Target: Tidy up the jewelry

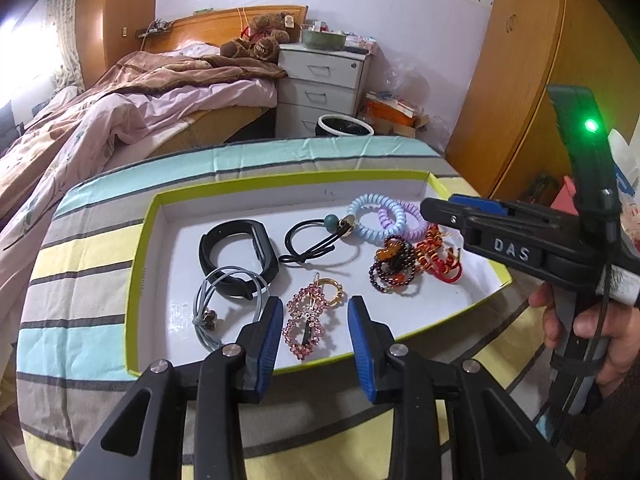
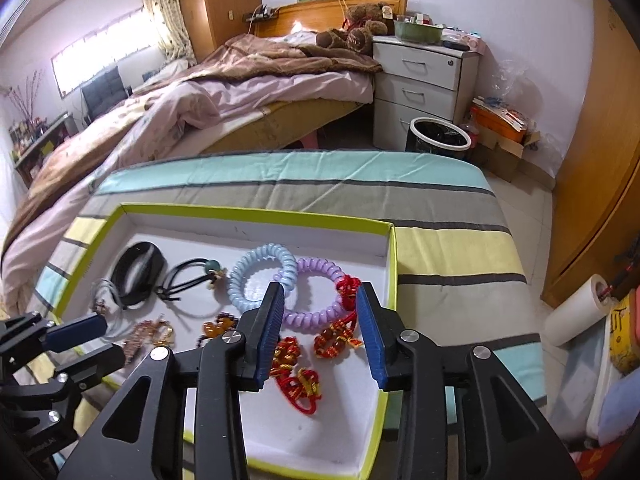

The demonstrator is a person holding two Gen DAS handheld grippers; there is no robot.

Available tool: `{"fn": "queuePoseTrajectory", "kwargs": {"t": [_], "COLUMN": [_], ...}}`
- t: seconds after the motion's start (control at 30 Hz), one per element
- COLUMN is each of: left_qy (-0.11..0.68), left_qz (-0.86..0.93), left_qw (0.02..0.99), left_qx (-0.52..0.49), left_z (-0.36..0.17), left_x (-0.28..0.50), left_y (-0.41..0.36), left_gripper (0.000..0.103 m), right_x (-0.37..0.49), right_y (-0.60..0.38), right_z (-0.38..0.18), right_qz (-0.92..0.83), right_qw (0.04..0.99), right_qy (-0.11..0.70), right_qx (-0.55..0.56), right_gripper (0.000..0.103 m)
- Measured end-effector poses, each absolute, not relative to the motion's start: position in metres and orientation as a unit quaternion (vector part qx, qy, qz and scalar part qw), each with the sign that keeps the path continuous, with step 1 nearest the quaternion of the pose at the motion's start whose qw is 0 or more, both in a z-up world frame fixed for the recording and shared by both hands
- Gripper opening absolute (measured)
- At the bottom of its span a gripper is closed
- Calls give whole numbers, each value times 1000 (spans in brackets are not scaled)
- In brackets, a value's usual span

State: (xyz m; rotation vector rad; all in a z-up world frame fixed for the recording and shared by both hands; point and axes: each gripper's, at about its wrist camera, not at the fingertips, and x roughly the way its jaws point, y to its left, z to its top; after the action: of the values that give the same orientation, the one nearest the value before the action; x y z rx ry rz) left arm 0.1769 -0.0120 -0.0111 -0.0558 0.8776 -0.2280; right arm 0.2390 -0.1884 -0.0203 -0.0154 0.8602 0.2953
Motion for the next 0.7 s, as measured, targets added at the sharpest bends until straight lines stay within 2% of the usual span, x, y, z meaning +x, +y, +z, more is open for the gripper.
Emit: {"fn": "queuePoseTrajectory", "kwargs": {"t": [0.07,0.7], "left_qy": [418,384], "left_qz": [-99,0], "left_qw": [902,923], "left_qx": [-30,-6], "left_z": [-6,22], "left_x": [171,100], "left_y": [-11,-7], "left_gripper": [45,45], "right_x": [228,113], "right_y": [-190,-190], "right_z": [-14,29], "right_qz": [143,109], "right_qw": [902,934], "right_qy": [408,339], "right_qx": [0,-1], "right_gripper": [39,39]}}
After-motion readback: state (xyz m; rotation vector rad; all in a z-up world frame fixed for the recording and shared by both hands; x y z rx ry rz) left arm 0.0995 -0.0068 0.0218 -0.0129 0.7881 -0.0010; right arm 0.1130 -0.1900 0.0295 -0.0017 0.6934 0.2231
